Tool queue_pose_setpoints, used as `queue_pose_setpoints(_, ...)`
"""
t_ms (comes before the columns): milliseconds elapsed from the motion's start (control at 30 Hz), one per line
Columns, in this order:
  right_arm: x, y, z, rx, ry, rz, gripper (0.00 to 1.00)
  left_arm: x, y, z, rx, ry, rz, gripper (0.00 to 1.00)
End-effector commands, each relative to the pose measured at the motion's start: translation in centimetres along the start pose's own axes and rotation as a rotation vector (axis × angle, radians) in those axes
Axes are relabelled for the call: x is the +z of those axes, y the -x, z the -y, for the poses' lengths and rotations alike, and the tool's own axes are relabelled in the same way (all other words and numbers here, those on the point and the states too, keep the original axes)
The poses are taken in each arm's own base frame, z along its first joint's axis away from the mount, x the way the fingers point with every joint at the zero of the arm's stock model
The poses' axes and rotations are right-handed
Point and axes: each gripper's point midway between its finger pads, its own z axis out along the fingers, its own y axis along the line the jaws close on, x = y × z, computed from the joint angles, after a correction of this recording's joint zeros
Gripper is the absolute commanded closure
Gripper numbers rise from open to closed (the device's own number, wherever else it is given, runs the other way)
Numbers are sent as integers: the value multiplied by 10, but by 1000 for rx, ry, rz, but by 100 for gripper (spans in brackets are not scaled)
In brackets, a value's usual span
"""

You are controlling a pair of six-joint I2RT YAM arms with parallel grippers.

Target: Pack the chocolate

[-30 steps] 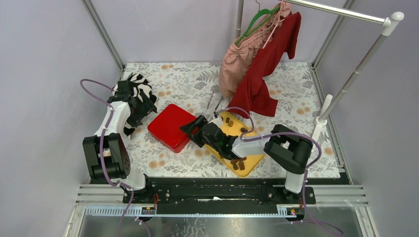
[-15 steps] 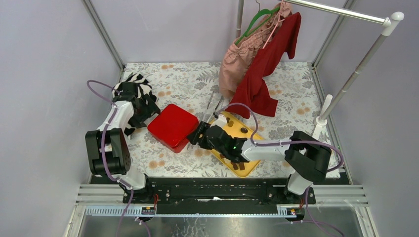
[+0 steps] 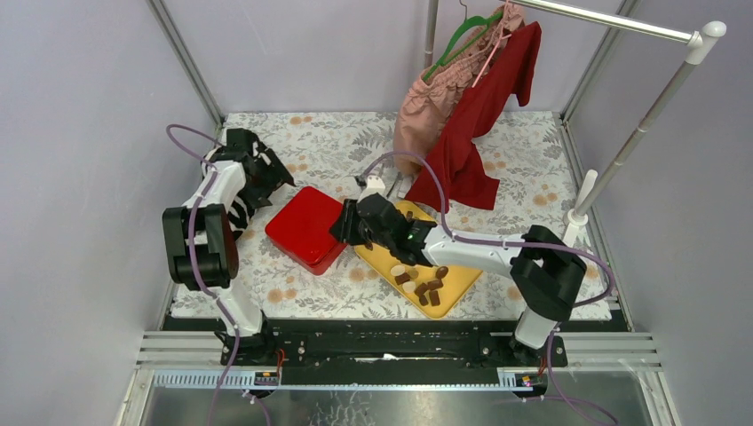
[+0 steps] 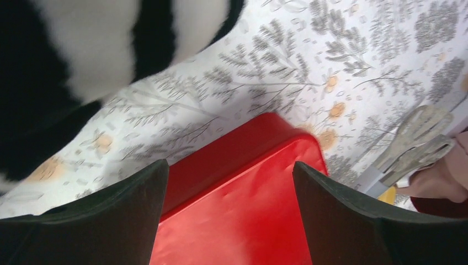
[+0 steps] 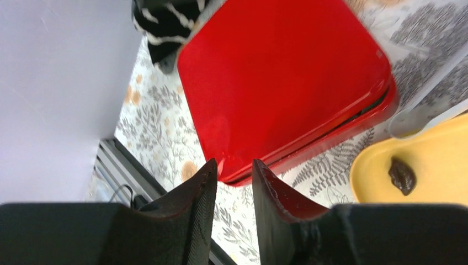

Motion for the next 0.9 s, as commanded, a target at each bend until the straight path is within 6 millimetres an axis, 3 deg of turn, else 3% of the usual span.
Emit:
queue_pose_setpoints(0,3,-34,-7,-36,61,-124,65,6,21,38,42,-103,31,11)
queue_pose_setpoints(233,-1,-59,6,-26,49,-172,67,29,6,57,78,-147,-69,8)
queue_pose_setpoints(433,2,-76,21,-28,7,-220,67,46,-8,62,103,-137,-130,10)
queue_pose_setpoints(667,10,-82,23,-30,0,-245,68,31,-9,72,154,-166,-106,19)
queue_pose_setpoints(867,12,-93,12,-26,61,-292,69,20,-14,74,183,-189,-108,22)
